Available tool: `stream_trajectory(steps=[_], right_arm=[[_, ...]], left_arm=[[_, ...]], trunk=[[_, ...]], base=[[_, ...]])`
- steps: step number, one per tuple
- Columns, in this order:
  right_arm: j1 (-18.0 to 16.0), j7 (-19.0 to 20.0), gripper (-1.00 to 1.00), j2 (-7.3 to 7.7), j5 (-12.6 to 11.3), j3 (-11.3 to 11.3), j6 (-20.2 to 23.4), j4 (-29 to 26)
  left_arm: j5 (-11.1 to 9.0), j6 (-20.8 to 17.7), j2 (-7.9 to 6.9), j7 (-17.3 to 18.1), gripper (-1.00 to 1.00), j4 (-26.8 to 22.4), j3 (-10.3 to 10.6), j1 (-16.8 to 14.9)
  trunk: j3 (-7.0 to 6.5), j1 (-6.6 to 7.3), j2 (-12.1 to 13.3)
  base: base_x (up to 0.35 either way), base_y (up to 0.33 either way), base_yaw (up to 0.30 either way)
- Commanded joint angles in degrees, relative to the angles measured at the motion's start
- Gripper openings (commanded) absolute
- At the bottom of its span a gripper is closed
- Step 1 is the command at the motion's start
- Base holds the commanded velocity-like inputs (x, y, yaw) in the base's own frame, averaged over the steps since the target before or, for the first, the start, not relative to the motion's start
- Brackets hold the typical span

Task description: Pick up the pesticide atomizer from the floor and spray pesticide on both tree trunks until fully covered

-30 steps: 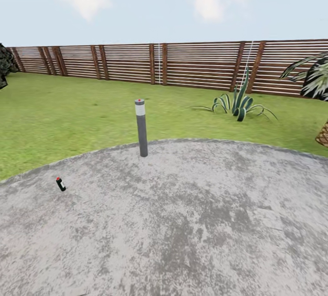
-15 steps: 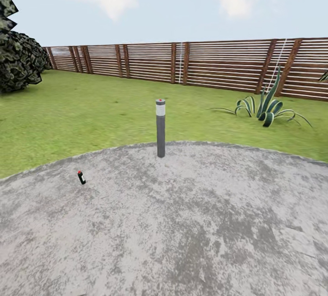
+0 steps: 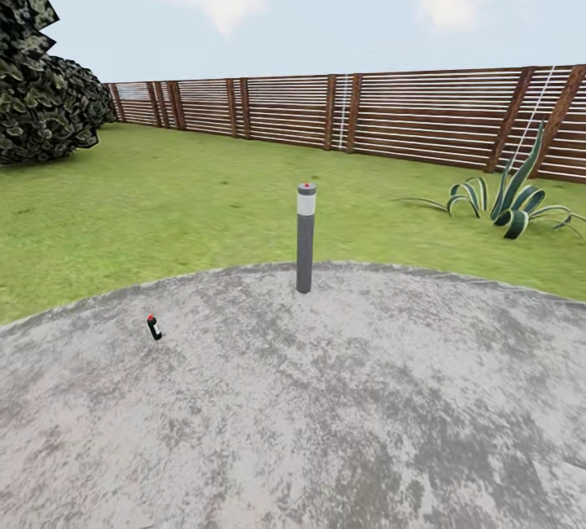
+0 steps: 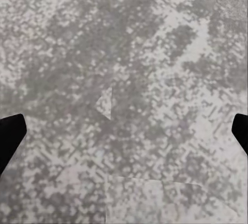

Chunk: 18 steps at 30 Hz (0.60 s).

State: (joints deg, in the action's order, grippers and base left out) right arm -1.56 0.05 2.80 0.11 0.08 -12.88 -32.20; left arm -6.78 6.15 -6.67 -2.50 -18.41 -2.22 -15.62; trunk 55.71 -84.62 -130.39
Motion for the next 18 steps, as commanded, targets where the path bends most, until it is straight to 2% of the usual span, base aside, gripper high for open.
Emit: stream_trajectory(steps=[1,7,18], right_arm=[[-0.02,0.02,1.00,0.01,0.00,0.01,-0.19,0.02],[-0.02,0.04,1.00,0.01,0.04,0.01,-0.13,0.03],[-0.02,0.04,1.00,0.01,0.06,0.01,-0.13,0.03]], left_arm=[[-0.60,0.18,-0.01,-0.05,1.00,0.04,0.11,-0.03],[-0.60,0.18,-0.01,-0.05,1.00,0.04,0.09,-0.03],[-0.60,0.18,-0.01,-0.04,1.00,0.04,0.09,-0.03]], trunk=[[0.05,-0.02,-0.01],[0.05,-0.02,-0.01],[0.05,-0.02,-0.01]], base=[[0.339,0.000,0.001],[0.339,0.000,0.073],[0.339,0.000,0.262]])
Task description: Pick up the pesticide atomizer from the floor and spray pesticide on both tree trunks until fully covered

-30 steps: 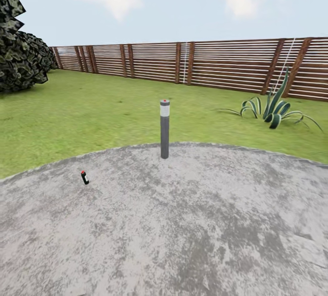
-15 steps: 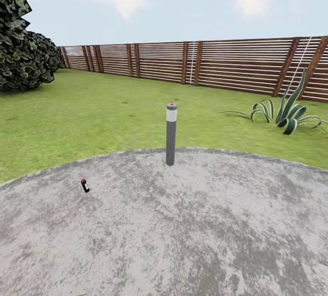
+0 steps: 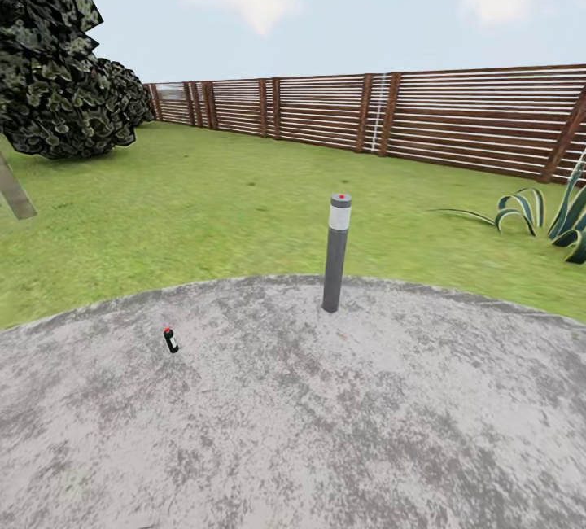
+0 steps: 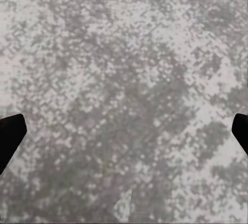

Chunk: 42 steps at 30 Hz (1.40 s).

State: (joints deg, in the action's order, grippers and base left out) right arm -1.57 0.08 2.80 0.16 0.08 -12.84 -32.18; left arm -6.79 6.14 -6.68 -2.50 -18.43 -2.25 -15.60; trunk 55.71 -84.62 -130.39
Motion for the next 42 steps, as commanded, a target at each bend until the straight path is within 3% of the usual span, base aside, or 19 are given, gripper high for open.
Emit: stream_trajectory(steps=[1,21,42], right_arm=[[-0.01,0.01,1.00,0.01,0.02,0.01,-0.17,0.02],[-0.01,0.01,1.00,0.01,0.02,0.01,-0.17,0.02],[-0.01,0.11,1.00,0.23,0.02,0.01,-0.17,-0.06]], left_arm=[[-0.60,0.19,0.00,-0.05,1.00,0.06,0.11,-0.04],[-0.60,0.19,0.00,-0.02,1.00,0.06,0.13,-0.04],[-0.60,0.19,0.00,-0.05,1.00,0.06,0.05,-0.04]], trunk=[[0.05,-0.02,-0.02],[0.05,-0.02,-0.02],[0.05,-0.02,-0.02]], base=[[0.339,0.000,0.277],[0.338,-0.038,0.274],[0.335,-0.070,0.040]])
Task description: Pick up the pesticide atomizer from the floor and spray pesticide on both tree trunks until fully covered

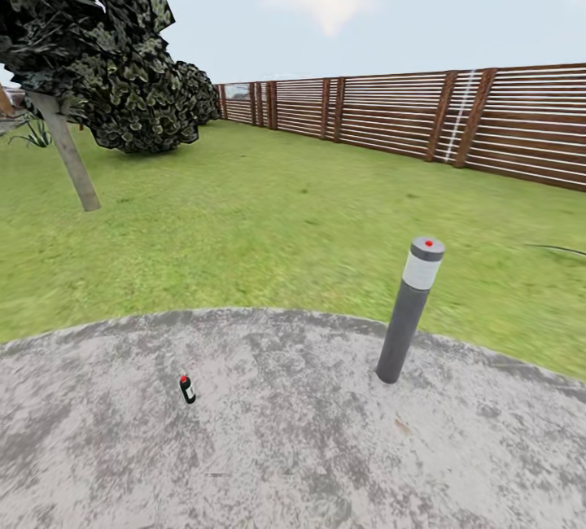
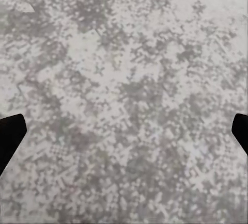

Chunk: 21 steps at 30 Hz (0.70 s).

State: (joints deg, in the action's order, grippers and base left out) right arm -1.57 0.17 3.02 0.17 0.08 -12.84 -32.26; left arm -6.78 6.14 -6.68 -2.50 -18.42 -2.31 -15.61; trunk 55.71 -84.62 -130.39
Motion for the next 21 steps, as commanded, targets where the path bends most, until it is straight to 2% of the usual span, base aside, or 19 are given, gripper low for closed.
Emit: stream_trajectory(steps=[1,8,21], right_arm=[[-0.01,0.01,1.00,0.00,0.01,0.01,-0.17,0.02],[-0.01,0.03,1.00,-0.03,-0.03,0.01,-0.17,-0.09],[-0.01,0.01,1.00,-0.03,-0.06,0.01,-0.17,-0.08]], left_arm=[[-0.60,0.19,0.00,-0.05,1.00,0.05,0.12,-0.04],[-0.61,0.19,0.00,-0.05,1.00,0.05,0.11,-0.04],[-0.67,0.19,0.00,-0.05,1.00,0.05,0.11,-0.04]], trunk=[[0.05,-0.02,-0.02],[0.05,-0.02,-0.02],[0.05,-0.02,-0.02]], base=[[0.339,-0.002,0.219],[0.339,0.032,0.227],[0.328,0.105,0.012]])
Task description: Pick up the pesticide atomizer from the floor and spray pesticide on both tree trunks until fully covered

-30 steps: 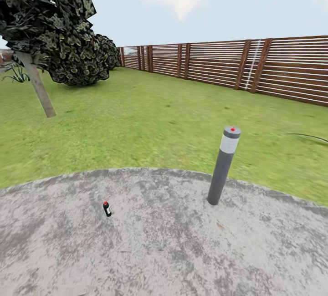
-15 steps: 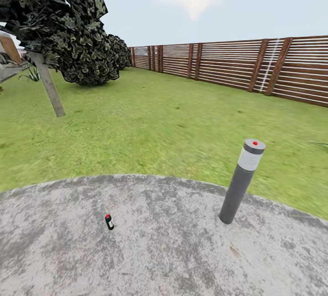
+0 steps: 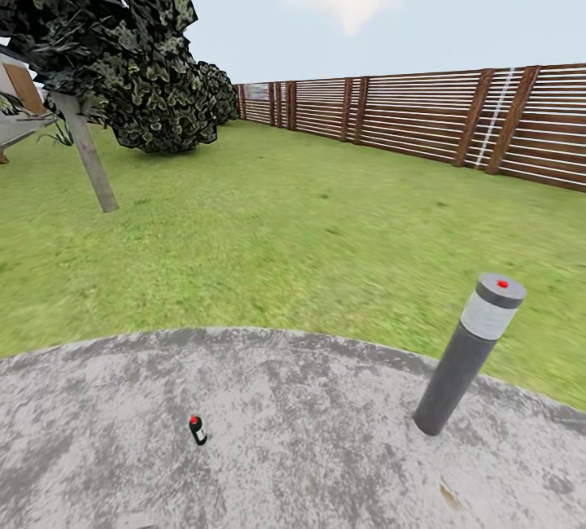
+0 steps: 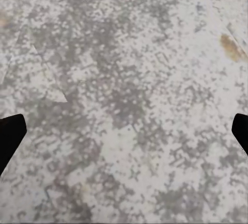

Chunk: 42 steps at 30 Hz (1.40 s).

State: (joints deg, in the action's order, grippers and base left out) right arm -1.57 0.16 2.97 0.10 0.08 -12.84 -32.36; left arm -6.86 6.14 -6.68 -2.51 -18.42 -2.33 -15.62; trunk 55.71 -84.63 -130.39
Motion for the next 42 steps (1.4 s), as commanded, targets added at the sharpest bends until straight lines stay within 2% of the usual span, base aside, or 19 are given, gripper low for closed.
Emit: stream_trajectory(steps=[1,14,34,38,42], right_arm=[[-0.02,0.02,1.00,0.01,0.01,0.01,-0.16,0.01],[-0.02,-0.03,1.00,0.01,0.00,-0.07,-0.16,0.01],[-0.02,-0.21,1.00,0.05,-0.01,-0.20,-0.17,-0.12],[-2.01,-0.09,1.00,0.02,0.07,-0.02,0.32,-9.14],[-6.57,-0.05,1.00,0.02,0.14,0.00,3.21,-16.34]], left_arm=[[-0.60,0.19,0.00,-0.04,1.00,0.05,0.13,-0.03],[-0.56,0.37,0.00,0.04,1.00,0.05,0.13,-0.03],[-0.26,0.81,0.01,0.02,1.00,-0.25,0.37,-0.06],[0.31,-0.34,0.08,0.09,1.00,-2.68,0.80,-2.57],[1.30,-2.97,0.04,0.12,1.00,-3.84,0.96,-8.20]], trunk=[[0.05,-0.01,-0.02],[0.05,-0.01,-0.02],[0.05,-0.01,-0.02],[0.05,-0.01,-0.02],[0.05,-0.01,-0.02]], base=[[0.231,0.220,0.000],[-0.027,0.272,0.000],[-0.022,0.025,0.000],[0.000,0.000,0.000],[0.000,0.000,0.000]])
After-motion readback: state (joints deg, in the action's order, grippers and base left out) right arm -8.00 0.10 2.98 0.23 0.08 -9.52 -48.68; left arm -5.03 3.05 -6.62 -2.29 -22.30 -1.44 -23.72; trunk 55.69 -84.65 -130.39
